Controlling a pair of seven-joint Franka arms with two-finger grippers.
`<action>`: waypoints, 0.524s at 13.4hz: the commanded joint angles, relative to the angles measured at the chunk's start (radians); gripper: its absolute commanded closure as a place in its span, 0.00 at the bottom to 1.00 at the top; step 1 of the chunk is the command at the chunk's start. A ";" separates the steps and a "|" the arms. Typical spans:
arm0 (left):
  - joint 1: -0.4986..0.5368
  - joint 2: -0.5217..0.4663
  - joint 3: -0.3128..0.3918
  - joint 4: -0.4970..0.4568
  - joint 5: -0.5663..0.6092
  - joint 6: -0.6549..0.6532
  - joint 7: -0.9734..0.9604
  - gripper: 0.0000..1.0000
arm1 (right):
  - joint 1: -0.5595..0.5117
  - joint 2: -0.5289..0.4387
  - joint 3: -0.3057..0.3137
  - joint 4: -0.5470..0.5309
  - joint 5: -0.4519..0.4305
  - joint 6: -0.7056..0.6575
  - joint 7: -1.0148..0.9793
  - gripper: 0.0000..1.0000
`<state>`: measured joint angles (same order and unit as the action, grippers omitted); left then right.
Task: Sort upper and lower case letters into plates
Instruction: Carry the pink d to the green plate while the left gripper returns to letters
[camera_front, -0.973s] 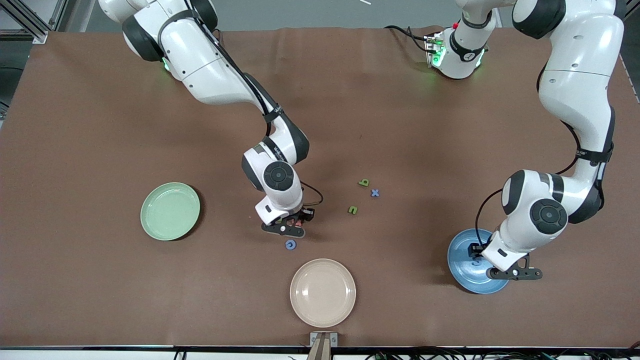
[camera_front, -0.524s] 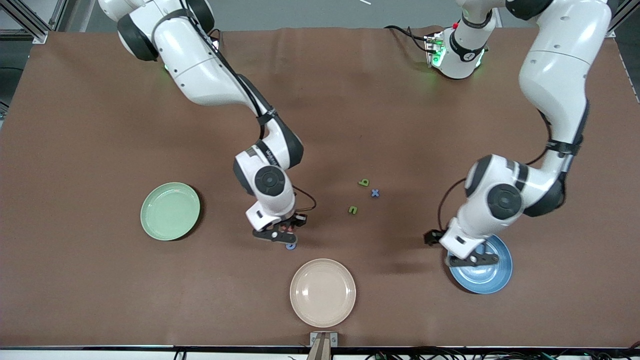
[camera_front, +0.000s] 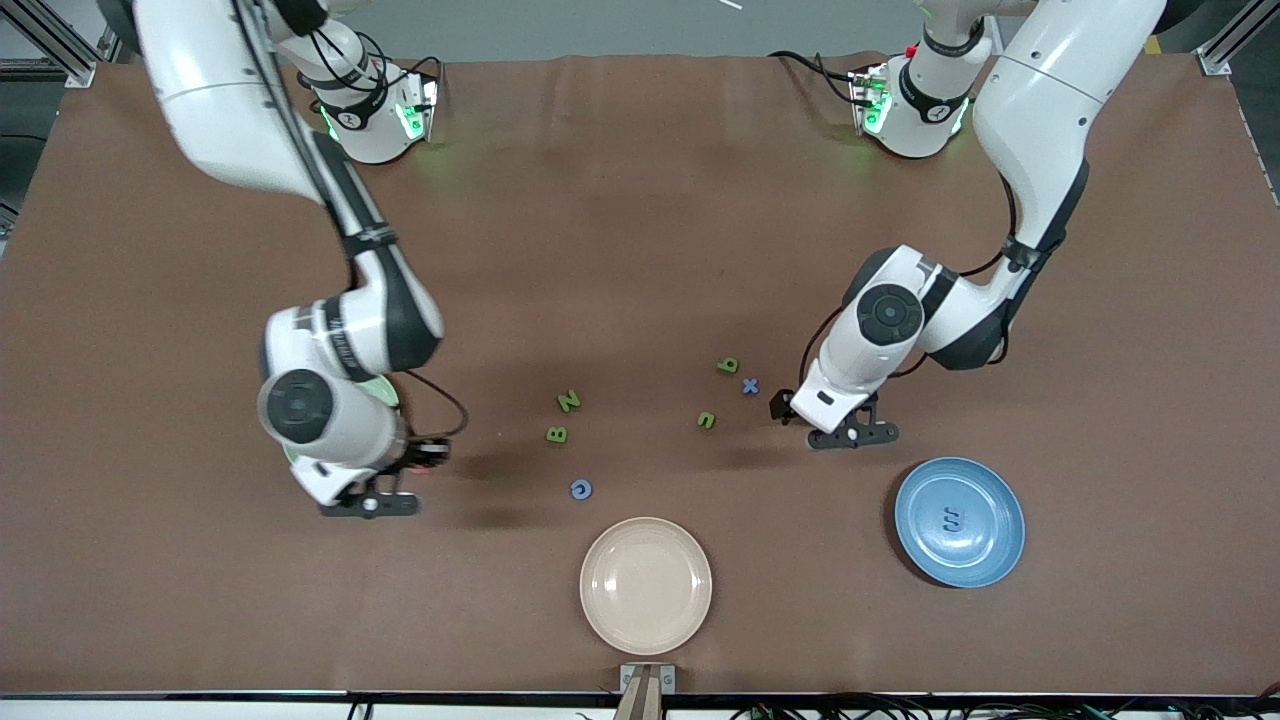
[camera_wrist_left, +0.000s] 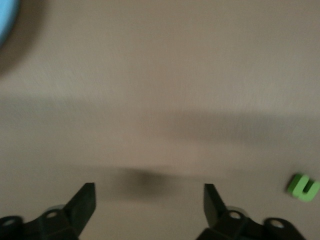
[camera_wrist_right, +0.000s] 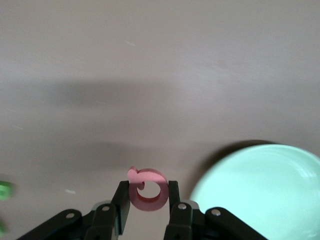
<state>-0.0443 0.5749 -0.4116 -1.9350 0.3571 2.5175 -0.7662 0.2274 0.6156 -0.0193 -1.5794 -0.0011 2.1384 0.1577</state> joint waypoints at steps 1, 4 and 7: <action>-0.031 -0.030 -0.021 -0.050 0.014 0.018 -0.059 0.20 | -0.094 -0.138 0.025 -0.276 0.016 0.107 -0.125 1.00; -0.086 0.002 -0.021 -0.041 0.014 0.021 -0.148 0.27 | -0.152 -0.168 0.025 -0.398 0.016 0.170 -0.170 1.00; -0.098 0.017 -0.019 -0.027 0.016 0.023 -0.148 0.31 | -0.178 -0.168 0.026 -0.456 0.039 0.184 -0.182 0.97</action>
<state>-0.1486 0.5841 -0.4329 -1.9669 0.3572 2.5275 -0.9038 0.0766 0.4963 -0.0154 -1.9594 0.0055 2.3046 -0.0026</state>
